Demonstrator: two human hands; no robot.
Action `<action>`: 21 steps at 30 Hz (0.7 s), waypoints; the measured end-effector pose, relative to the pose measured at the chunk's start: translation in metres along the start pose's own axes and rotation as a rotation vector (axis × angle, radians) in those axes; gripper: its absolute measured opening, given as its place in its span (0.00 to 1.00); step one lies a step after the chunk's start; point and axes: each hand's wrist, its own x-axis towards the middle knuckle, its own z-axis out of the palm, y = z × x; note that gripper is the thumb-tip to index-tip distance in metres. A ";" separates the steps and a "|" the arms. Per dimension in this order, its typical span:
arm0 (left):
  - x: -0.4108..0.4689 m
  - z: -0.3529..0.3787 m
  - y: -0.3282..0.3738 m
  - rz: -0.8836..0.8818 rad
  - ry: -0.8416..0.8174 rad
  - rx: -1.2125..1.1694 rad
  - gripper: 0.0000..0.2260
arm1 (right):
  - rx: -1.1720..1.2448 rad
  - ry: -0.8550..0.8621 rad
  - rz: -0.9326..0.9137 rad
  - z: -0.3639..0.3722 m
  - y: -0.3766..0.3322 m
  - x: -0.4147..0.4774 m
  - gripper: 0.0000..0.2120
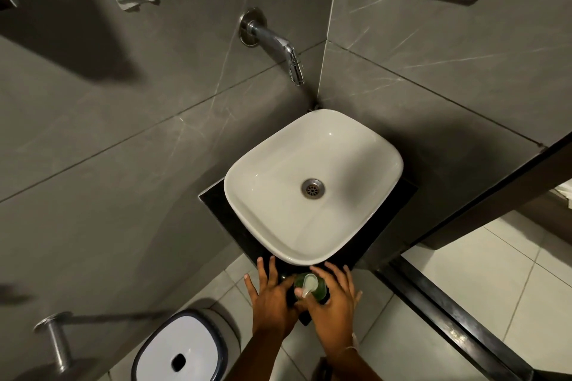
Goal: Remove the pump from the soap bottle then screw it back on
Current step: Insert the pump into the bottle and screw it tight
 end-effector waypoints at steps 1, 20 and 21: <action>0.000 0.000 0.000 0.001 0.002 0.005 0.26 | 0.012 -0.022 -0.023 -0.001 0.003 0.000 0.21; -0.001 -0.002 0.003 0.001 0.008 0.006 0.23 | -0.075 0.070 0.048 0.001 -0.007 0.004 0.21; -0.001 -0.001 0.002 0.002 0.009 0.009 0.23 | -0.070 0.071 0.062 0.002 -0.008 0.004 0.21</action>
